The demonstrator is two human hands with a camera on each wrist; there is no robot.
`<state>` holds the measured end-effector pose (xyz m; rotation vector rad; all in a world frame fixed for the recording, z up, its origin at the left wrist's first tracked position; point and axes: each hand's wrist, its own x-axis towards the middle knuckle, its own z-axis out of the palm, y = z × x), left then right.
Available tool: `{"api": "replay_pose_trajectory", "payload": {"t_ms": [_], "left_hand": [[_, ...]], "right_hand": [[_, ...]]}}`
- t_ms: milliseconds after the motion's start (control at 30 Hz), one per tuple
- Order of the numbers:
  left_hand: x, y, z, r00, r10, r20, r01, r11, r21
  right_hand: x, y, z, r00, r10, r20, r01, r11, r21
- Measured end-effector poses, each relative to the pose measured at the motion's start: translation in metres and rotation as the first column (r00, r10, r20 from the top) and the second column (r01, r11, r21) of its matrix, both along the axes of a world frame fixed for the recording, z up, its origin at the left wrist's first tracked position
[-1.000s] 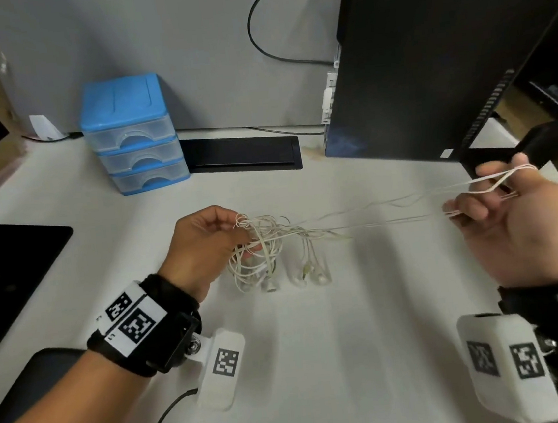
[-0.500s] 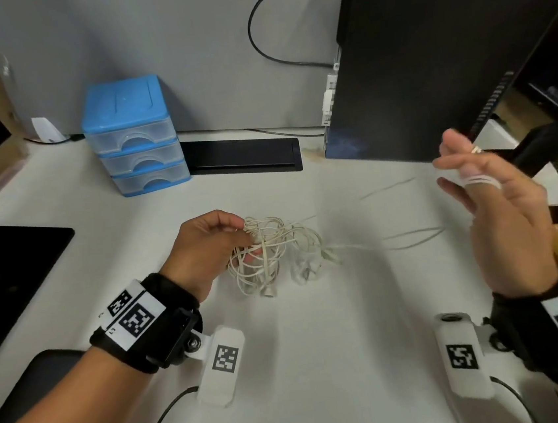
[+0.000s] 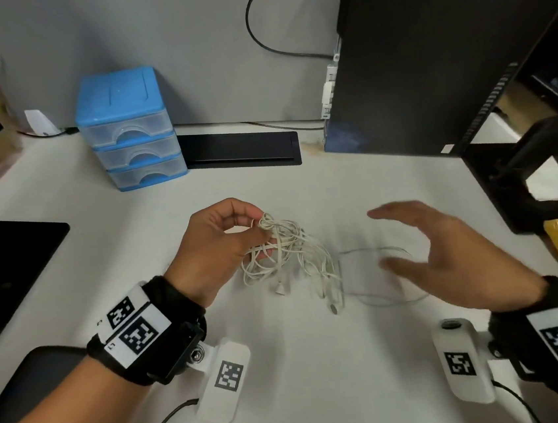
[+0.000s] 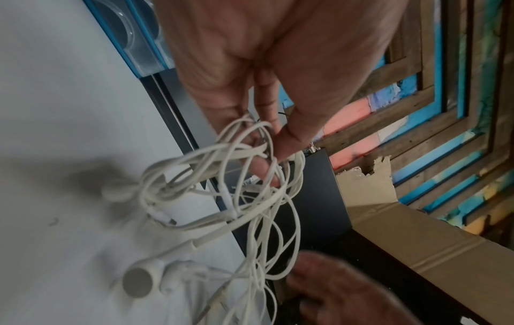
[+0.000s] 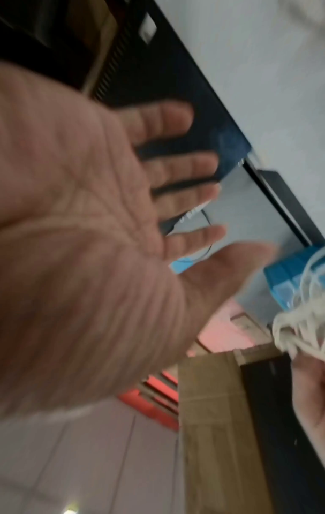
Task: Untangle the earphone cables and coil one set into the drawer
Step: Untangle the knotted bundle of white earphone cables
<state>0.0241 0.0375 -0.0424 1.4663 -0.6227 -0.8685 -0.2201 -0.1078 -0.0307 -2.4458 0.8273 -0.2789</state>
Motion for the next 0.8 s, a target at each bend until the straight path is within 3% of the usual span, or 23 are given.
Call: {"api": "replay_pose_trajectory", "payload": {"t_ms": [67, 100, 367, 533, 667, 733, 800], "left_hand": [[-0.005, 0.001, 0.000, 1.000, -0.017, 0.008, 0.017, 1.000, 0.001], [-0.008, 0.001, 0.001, 1.000, -0.026, 0.015, 0.026, 1.000, 0.001], [-0.031, 0.006, 0.005, 0.994, -0.110, 0.024, 0.110, 0.994, -0.004], [-0.034, 0.006, 0.002, 0.994, -0.111, 0.004, 0.111, 0.993, 0.035], [-0.031, 0.004, -0.006, 0.990, -0.142, 0.016, 0.139, 0.982, 0.128], [-0.031, 0.004, -0.010, 0.985, -0.171, -0.028, 0.174, 0.971, 0.164], [-0.029, 0.004, -0.011, 0.984, -0.162, -0.068, 0.171, 0.972, 0.159]], "right_hand": [[0.013, 0.020, 0.008, 0.940, 0.056, 0.336, -0.032, 0.996, -0.078], [0.020, 0.030, 0.009, 0.910, 0.091, 0.404, -0.047, 0.992, -0.118], [0.036, 0.056, -0.018, 0.956, 0.011, 0.293, 0.076, 0.955, -0.286], [0.040, 0.064, -0.022, 0.932, 0.060, 0.358, 0.082, 0.926, -0.368], [0.040, 0.069, -0.014, 0.844, 0.069, 0.532, 0.025, 0.986, -0.167], [0.041, 0.069, -0.006, 0.785, -0.051, 0.617, -0.007, 0.996, 0.091], [0.041, 0.064, 0.003, 0.692, -0.230, 0.685, -0.046, 0.932, 0.360]]}}
